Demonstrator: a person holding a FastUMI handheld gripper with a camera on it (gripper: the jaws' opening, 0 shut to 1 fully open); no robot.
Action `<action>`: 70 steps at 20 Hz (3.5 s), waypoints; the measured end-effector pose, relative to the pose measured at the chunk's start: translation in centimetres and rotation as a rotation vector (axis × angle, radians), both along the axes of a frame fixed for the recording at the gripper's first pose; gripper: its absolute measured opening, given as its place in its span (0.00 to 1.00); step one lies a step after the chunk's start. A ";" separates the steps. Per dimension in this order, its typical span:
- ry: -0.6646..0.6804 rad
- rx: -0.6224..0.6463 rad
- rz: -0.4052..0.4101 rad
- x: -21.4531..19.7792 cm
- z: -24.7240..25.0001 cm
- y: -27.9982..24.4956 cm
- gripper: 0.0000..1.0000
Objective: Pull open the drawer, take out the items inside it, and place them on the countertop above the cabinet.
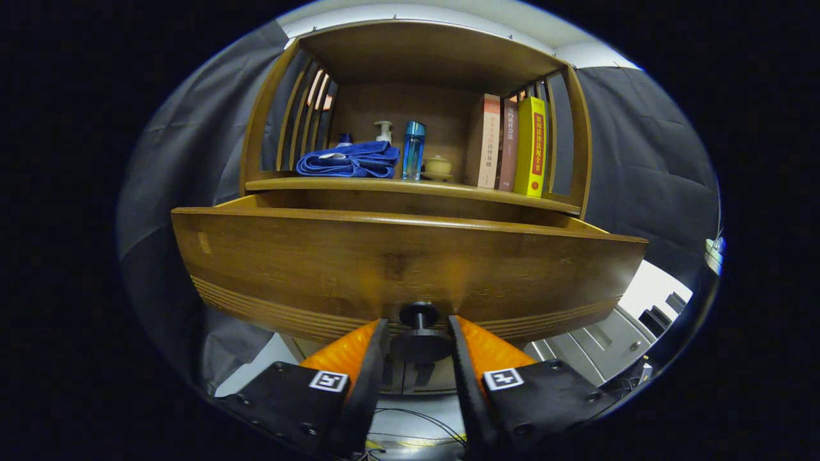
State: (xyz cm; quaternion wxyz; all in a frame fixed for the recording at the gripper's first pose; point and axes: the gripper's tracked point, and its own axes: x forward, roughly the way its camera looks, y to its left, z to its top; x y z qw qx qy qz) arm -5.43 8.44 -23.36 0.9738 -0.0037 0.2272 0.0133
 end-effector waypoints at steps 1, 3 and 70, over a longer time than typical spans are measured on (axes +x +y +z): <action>0.009 -0.014 0.003 0.0 -0.2 -0.1 0.73; 0.005 -0.023 0.012 -0.1 0.3 0.3 0.88; 0.520 0.025 -0.140 13.6 -2.2 -4.7 0.23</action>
